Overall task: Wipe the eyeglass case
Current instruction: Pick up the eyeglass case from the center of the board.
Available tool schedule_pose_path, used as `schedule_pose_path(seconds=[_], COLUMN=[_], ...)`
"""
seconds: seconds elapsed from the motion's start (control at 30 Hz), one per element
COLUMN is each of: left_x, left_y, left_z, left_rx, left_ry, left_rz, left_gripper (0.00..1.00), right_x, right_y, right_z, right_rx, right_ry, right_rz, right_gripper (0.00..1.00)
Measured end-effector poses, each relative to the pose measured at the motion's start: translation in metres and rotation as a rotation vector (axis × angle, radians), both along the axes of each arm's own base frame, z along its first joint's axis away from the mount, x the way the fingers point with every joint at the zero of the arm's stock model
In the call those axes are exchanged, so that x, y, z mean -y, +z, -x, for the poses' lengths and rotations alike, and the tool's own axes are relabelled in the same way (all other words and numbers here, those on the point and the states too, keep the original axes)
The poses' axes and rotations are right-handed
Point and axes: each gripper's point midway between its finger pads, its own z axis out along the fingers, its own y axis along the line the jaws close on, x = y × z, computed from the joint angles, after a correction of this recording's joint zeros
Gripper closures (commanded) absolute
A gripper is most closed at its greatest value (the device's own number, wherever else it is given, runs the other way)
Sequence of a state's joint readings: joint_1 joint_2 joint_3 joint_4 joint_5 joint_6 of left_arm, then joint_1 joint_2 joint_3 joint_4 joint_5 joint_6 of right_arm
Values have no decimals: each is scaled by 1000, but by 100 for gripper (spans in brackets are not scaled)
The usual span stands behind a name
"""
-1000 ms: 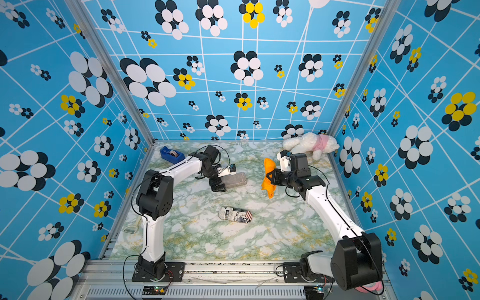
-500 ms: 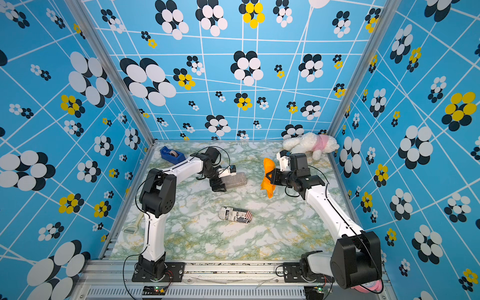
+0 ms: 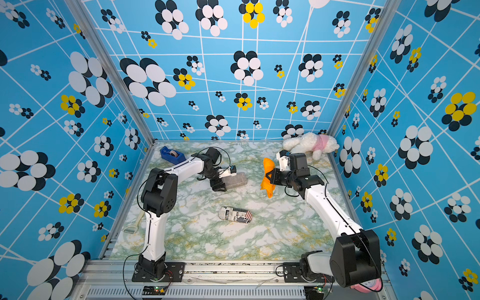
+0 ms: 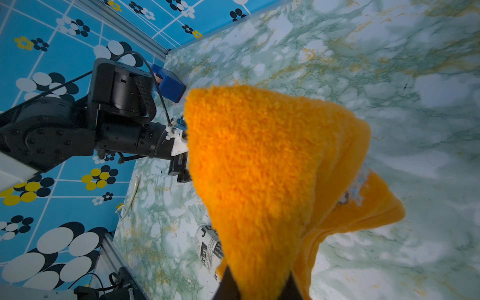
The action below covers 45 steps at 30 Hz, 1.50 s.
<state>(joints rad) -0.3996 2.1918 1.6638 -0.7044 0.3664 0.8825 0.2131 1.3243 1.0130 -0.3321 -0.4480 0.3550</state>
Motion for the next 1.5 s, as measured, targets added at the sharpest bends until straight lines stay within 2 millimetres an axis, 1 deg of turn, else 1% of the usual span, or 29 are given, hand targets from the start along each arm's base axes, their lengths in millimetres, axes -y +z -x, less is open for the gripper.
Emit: schedule_pose_path(seconds=[0.13,0.4,0.53,0.7,1.0,1.1,1.17,1.2,1.23,1.27,1.3,1.43,1.5], left_x=[0,1,1,2,4,4,4,4,5,5,5,13,17], left_y=[0,-1,-2,-5,-6,-6,-6,-6,-6,-5,-5,-1,3], left_z=[0,0,0,2,-1,0,0,0,0,0,0,3,9], left_rx=[-2,-5,-3,-8,-9,-8,-3,-1,1,5,7,34,57], left_ry=[1,4,3,-1,-3,-5,-6,-6,-8,-6,-5,-3,-12], left_rz=[0,0,-6,-20,-30,-34,-43,-46,-48,-53,-58,-80,-90], left_gripper=[27,28,23,21,30,38,40,43,47,54,56,56,55], right_x=[0,0,0,0,0,0,0,0,0,0,0,0,1], right_y=[0,0,0,0,-3,-4,-4,-4,-4,-4,-4,-3,-2], right_z=[0,0,0,0,-1,-1,-1,-1,-1,-1,-1,0,2], right_rx=[0,0,0,0,-6,-8,-8,-8,-8,-8,-8,-8,-11], right_ry=[0,-1,0,0,2,2,2,2,2,2,2,1,2], right_rz=[0,0,0,0,4,4,4,4,4,4,4,5,13], right_gripper=[100,100,100,100,100,100,100,100,100,100,100,100,100])
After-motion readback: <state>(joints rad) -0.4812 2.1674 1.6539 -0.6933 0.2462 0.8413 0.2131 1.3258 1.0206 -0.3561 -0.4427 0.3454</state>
